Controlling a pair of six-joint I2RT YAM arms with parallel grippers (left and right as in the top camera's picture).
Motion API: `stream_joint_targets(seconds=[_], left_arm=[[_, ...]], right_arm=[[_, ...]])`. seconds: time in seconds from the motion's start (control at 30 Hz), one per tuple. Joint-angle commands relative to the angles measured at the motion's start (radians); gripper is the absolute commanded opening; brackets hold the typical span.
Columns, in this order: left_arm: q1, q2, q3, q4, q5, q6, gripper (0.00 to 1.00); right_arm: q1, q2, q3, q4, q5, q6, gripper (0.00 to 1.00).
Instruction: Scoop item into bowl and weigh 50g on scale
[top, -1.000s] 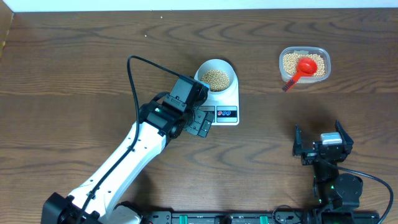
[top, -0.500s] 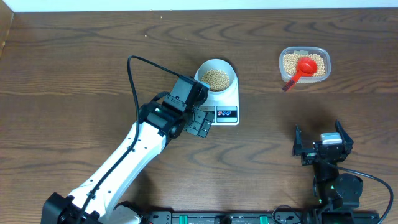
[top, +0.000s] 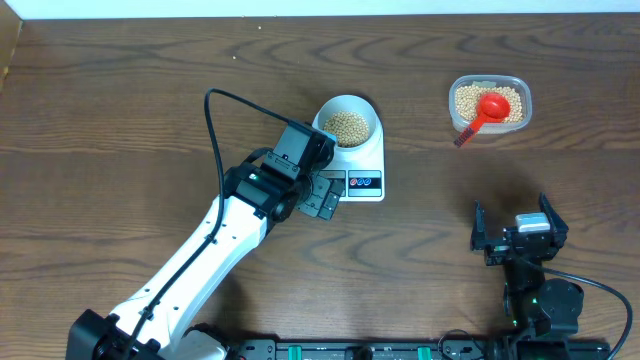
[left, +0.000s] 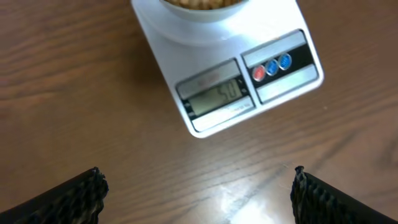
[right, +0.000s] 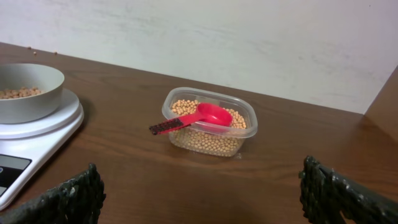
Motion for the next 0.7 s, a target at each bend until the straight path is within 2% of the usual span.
stream_joint_targets(seconds=[0.0, 0.33, 0.53, 0.67], left_arm=[[0.003, -0.034, -0.006, 0.039, -0.092, 0.011, 0.96], [0.005, -0.244, -0.074, 0.164, -0.24, 0.01, 0.96], [0.071, -0.494, -0.288, 0.33, -0.239, 0.006, 0.96], [0.112, -0.646, -0.414, 0.384, -0.216, 0.006, 0.96]], right_arm=[[0.01, -0.007, -0.002, -0.004, 0.001, 0.014, 0.99], [0.01, -0.007, -0.002, -0.004, 0.001, 0.014, 0.99], [0.01, -0.007, -0.002, -0.004, 0.001, 0.015, 0.99], [0.01, -0.007, -0.002, -0.004, 0.001, 0.015, 0.99]])
